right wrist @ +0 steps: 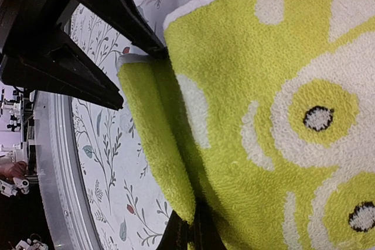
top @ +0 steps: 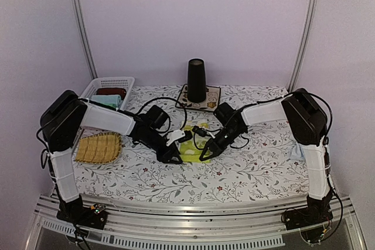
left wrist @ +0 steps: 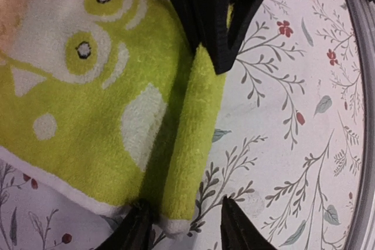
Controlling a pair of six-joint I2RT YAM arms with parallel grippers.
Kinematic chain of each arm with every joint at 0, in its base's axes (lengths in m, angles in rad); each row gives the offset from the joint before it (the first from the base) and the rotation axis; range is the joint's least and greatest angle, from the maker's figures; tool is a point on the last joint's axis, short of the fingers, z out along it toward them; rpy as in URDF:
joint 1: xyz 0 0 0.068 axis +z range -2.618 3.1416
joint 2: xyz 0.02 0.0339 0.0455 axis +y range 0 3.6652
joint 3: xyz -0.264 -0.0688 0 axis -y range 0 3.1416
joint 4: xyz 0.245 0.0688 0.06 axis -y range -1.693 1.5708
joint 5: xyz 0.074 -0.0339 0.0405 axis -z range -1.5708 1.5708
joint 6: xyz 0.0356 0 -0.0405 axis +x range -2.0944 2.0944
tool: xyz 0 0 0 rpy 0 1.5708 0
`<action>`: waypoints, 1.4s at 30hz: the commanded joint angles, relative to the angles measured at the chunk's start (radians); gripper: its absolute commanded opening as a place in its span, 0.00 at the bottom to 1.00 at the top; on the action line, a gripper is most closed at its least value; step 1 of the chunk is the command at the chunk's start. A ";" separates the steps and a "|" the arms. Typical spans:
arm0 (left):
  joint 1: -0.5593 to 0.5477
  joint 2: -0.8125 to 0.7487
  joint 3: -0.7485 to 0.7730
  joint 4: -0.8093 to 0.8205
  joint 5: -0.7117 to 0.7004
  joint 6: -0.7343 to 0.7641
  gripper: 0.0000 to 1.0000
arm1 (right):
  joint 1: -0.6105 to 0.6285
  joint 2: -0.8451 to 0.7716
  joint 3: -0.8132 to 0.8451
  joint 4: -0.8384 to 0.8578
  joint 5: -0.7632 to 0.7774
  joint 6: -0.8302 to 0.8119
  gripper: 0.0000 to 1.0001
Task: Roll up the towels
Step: Roll the towel at the center of the board.
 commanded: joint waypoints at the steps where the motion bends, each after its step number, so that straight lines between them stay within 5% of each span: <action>1: 0.033 -0.082 -0.081 -0.018 -0.136 -0.002 0.49 | -0.017 0.034 0.020 -0.030 -0.024 -0.005 0.03; 4: 0.032 -0.138 -0.131 0.034 -0.179 0.019 0.59 | -0.017 0.041 0.027 -0.038 -0.029 0.001 0.03; 5: 0.032 -0.156 -0.143 0.052 -0.196 0.029 0.84 | -0.017 0.042 0.028 -0.040 -0.030 0.002 0.03; 6: 0.031 -0.183 -0.159 0.083 -0.213 0.037 0.91 | -0.016 0.044 0.029 -0.042 -0.031 0.003 0.03; 11: -0.039 -0.299 -0.313 0.299 -0.338 0.179 0.97 | -0.017 0.061 0.051 -0.058 -0.055 0.019 0.04; 16: -0.207 -0.310 -0.511 0.699 -0.569 0.495 0.97 | -0.016 0.085 0.074 -0.079 -0.071 0.034 0.04; 25: -0.327 -0.048 -0.481 1.065 -0.780 0.763 0.79 | -0.016 0.090 0.078 -0.074 -0.086 0.048 0.04; 34: -0.353 -0.016 -0.475 1.014 -0.779 0.818 0.51 | -0.017 0.088 0.074 -0.061 -0.123 0.060 0.04; 42: -0.355 -0.004 -0.440 0.933 -0.786 0.754 0.40 | -0.017 0.086 0.075 -0.058 -0.135 0.063 0.04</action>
